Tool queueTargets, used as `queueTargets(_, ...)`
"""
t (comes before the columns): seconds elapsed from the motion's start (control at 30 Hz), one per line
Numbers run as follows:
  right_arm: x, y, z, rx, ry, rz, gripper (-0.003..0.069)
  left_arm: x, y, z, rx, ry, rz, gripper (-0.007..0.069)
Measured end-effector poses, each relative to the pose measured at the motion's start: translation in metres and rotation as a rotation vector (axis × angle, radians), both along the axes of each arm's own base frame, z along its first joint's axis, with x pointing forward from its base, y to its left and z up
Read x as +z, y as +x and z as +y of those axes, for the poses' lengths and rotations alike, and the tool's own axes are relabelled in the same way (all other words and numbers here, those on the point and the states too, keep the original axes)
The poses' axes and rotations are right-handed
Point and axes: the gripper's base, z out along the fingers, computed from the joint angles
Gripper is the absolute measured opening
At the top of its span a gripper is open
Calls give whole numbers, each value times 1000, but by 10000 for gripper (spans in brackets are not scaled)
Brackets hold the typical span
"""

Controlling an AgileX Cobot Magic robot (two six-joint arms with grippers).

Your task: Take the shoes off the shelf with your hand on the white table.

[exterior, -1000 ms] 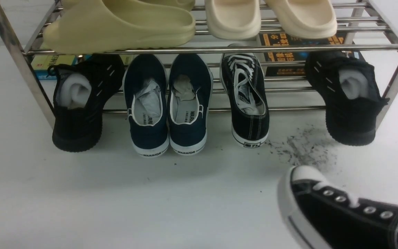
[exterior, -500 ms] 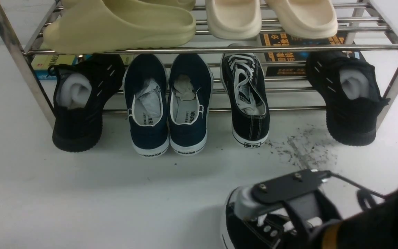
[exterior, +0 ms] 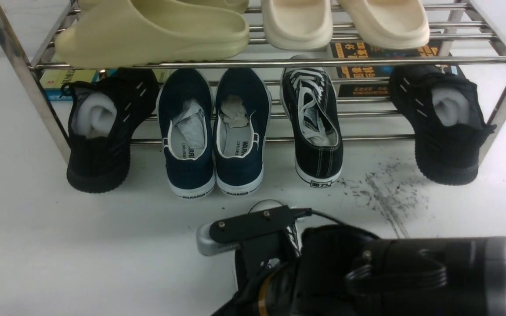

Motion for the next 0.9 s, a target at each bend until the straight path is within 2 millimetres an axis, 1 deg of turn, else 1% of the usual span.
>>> queueTargets(0.27,-20,1,10,-49,32,55,47,0,0,0,0,0,0,239)
queueTargets(0.37,-21,1,11,-51,40,58,72,0,0,0,0,0,0,239)
queueTargets(0.43,-20,0,12,-68,59,75,132,0,0,0,0,0,0,239)
queueTargets(0.47,-20,0,13,-71,63,77,139,0,0,0,0,0,0,239)
queueTargets(0.57,-17,-1,14,-108,100,117,286,0,0,0,0,0,0,239)
queueTargets(0.6,-14,-2,13,-110,107,123,323,0,0,0,0,0,0,239)
queueTargets(0.63,-12,-3,13,-112,110,126,342,0,0,0,0,0,0,239)
queueTargets(0.67,-2,-5,9,-101,99,132,410,0,0,0,0,0,0,239)
queueTargets(0.7,1,-6,8,-99,103,130,426,0,0,0,0,0,0,239)
queueTargets(0.73,18,-9,2,-77,84,130,482,0,0,0,0,0,0,239)
queueTargets(0.8,41,-13,-7,-47,66,125,527,0,0,0,0,0,0,239)
queueTargets(0.87,68,-18,-20,1,37,110,554,0,0,0,0,0,0,239)
queueTargets(0.9,73,-20,-23,6,30,110,556,0,0,0,0,0,0,239)
